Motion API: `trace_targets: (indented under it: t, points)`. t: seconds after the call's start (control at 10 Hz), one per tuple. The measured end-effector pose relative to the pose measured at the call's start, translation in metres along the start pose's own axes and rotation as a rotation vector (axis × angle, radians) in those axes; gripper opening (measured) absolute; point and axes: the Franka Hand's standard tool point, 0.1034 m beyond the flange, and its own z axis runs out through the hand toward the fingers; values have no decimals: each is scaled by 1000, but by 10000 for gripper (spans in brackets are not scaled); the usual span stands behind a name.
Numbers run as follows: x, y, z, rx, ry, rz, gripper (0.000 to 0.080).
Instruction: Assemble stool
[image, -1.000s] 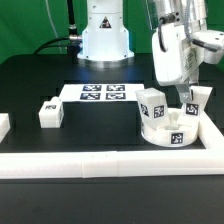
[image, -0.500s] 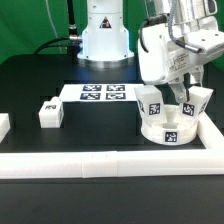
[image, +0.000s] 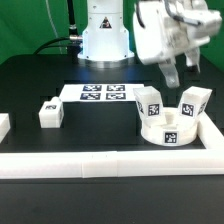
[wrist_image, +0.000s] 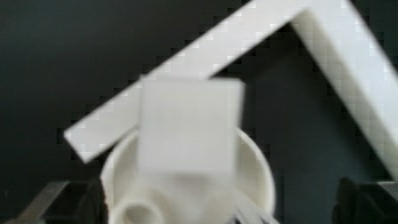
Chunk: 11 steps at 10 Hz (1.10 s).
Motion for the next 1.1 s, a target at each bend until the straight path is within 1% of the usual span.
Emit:
trace_targets:
  t: [0.1, 0.3, 0.7, 0.8, 0.9, 1.0, 1.1]
  points:
    - [1, -3, -5, -4, -4, 7, 649]
    - [1, -1, -1, -5, 1, 3, 649]
    - [2, -1, -1, -7, 2, -38, 649]
    - [5, -3, -1, -39, 19, -236, 649]
    - [7, -9, -1, -64, 27, -435, 649]
    - [5, -10, -2, -99, 19, -579, 649]
    - [5, -12, -2, -91, 19, -634, 649]
